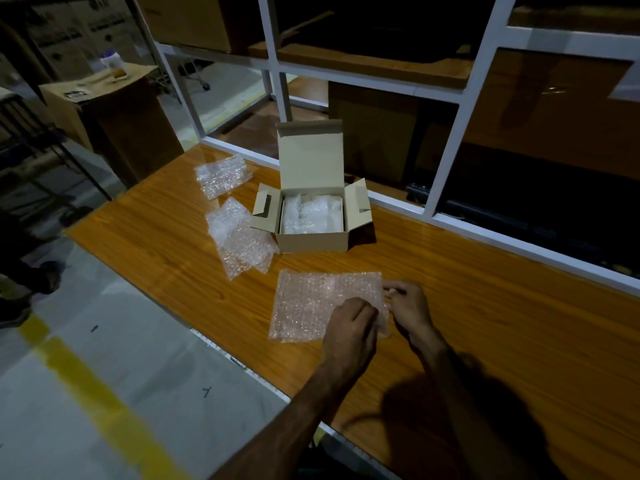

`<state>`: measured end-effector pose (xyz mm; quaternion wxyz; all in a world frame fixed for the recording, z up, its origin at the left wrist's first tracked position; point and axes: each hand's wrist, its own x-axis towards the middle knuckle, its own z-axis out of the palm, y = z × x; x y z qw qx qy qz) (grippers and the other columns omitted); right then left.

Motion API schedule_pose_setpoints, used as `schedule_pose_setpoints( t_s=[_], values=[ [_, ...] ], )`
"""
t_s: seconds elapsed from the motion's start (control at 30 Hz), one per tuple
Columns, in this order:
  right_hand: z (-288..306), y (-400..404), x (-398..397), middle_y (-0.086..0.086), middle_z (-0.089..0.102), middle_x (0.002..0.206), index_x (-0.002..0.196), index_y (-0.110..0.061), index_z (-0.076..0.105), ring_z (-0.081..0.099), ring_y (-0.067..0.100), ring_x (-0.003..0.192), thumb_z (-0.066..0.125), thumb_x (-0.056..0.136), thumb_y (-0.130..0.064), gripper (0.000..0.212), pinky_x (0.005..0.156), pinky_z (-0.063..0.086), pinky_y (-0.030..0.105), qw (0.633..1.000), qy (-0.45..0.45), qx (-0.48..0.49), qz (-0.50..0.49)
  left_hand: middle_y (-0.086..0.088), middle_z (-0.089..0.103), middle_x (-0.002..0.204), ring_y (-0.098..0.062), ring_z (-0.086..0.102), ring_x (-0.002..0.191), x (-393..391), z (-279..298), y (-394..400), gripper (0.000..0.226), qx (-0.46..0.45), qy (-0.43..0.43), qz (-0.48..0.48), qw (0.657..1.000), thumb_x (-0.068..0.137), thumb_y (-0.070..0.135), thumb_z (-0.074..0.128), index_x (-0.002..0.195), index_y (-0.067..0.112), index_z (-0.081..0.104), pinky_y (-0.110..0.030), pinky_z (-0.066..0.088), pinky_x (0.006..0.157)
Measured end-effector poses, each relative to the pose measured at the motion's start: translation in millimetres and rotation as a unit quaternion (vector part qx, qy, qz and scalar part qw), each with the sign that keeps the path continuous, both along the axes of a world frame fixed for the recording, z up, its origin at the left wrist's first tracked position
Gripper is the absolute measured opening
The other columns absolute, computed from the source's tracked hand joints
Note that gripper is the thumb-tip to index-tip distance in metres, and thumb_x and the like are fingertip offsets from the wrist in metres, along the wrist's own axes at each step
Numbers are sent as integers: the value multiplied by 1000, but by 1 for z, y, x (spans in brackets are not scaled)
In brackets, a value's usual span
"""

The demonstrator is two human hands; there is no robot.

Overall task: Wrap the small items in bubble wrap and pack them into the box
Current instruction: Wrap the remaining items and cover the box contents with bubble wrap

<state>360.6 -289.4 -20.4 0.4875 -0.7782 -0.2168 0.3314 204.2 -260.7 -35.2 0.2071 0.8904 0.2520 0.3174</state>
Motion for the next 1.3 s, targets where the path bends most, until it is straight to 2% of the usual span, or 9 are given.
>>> schedule_pose_setpoints(
  t_s=[0.13, 0.27, 0.4, 0.47, 0.53, 0.63, 0.83, 1.07, 1.3],
  values=[
    [0, 0, -2, -5, 77, 112, 109, -24, 80, 71, 17, 104, 57, 103, -12, 26, 93, 61, 45, 999, -42, 3, 9, -7, 66, 119, -25, 59, 114, 2, -12, 2, 24, -36, 52, -13, 998, 100, 29, 65, 112, 9, 71, -45, 50, 95],
    [-3, 3, -1, 3, 72, 125, 118, -20, 76, 66, 21, 117, 62, 102, -14, 23, 98, 55, 38, 991, -121, -31, 37, -2, 62, 145, -17, 42, 148, -10, -15, 3, 57, -67, 104, -27, 992, 101, 63, 55, 128, 16, 71, -36, 30, 123],
    [12, 7, -26, 3, 51, 149, 143, -22, 60, 55, 19, 126, 58, 103, -12, 42, 98, 53, 34, 929, -333, -133, 95, -7, 68, 132, -16, 51, 131, -27, 12, 14, 36, -25, 28, 30, 999, 110, 32, 44, 120, 11, 72, -27, 24, 125],
    [21, 15, -48, 3, 39, 162, 152, -23, 52, 49, 22, 139, 59, 102, -11, 52, 105, 53, 38, 901, -397, -125, 124, -9, 67, 135, -19, 51, 132, -38, 14, 28, 35, -18, 36, 94, 995, 111, 24, 40, 126, 8, 68, -37, 31, 124],
    [22, 30, -68, 6, 29, 171, 157, -20, 45, 36, 27, 153, 58, 103, -13, 56, 117, 46, 43, 890, -403, -103, 184, -13, 59, 146, -27, 47, 142, -49, 8, 50, 42, -29, 88, 127, 988, 111, 26, 35, 140, 7, 59, -48, 36, 121],
    [11, 56, -86, 7, 16, 176, 164, -19, 31, 15, 26, 162, 46, 110, -27, 57, 130, 24, 44, 874, -393, -96, 269, -16, 38, 164, -37, 30, 155, -60, -3, 82, 58, -25, 211, 114, 970, 108, 37, 27, 156, 8, 41, -53, 27, 126],
    [-33, 57, -76, 5, -8, 177, 170, -27, 2, -9, 25, 164, 13, 108, -60, 70, 132, -2, 48, 820, -456, -171, 300, 0, -14, 175, -22, -22, 160, -79, -24, 94, 64, -44, 322, 130, 937, 111, 55, 9, 168, 30, -2, -51, -8, 130],
    [-37, 48, -52, 6, -7, 177, 169, -27, 3, -9, 27, 163, 5, 102, -75, 83, 131, -4, 52, 819, -472, -213, 246, -1, -23, 172, -21, -29, 157, -86, -23, 99, 75, -64, 354, 172, 917, 106, 68, 3, 166, 28, -14, -52, -19, 126],
    [-33, 35, -28, 4, -13, 176, 169, -28, -2, -13, 26, 163, 11, 102, -75, 84, 130, -9, 53, 834, -438, -245, 229, -12, -14, 174, -29, -22, 159, -86, -8, 88, 85, -82, 349, 228, 906, 103, 72, 2, 167, 17, -6, -55, -19, 126]
  ],
)
